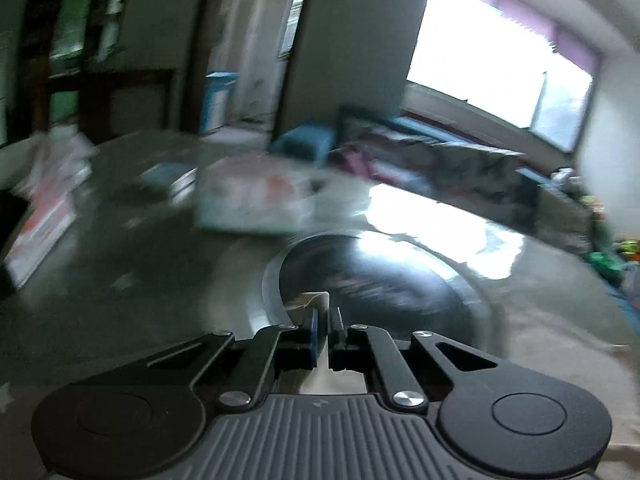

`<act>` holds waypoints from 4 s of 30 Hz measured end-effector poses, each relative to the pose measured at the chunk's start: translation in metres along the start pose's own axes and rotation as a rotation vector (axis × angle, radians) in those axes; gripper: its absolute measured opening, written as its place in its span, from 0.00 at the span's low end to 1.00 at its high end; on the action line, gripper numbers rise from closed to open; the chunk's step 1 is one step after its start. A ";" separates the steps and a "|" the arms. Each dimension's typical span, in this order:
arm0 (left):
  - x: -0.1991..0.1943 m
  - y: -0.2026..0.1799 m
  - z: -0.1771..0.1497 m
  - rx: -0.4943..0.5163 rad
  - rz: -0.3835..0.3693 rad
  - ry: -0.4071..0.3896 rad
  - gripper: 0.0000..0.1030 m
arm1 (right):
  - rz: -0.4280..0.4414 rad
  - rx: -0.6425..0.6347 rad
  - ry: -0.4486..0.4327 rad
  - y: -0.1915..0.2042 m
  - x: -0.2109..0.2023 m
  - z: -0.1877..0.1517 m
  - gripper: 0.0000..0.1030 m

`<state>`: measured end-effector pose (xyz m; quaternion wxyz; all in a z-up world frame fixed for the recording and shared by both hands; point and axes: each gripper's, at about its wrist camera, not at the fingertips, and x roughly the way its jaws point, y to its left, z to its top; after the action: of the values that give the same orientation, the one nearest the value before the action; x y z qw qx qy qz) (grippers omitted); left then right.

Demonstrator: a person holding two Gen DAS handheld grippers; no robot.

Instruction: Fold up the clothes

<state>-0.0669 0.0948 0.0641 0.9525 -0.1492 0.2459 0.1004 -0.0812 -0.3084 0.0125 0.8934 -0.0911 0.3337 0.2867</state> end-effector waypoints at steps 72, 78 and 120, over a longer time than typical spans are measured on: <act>0.032 -0.094 -0.068 0.222 -0.372 0.233 0.12 | -0.012 0.155 0.040 -0.015 0.019 -0.007 0.18; 0.018 -0.086 -0.064 0.168 -0.366 0.161 0.10 | -0.032 0.128 -0.014 -0.007 0.013 -0.005 0.07; -0.065 -0.101 -0.102 0.690 -0.531 0.193 0.28 | 0.011 -0.032 0.053 0.025 -0.006 -0.019 0.16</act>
<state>-0.1409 -0.0410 0.0353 0.9119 0.1110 0.3061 -0.2498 -0.1099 -0.2978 0.0026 0.8811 -0.1112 0.3531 0.2943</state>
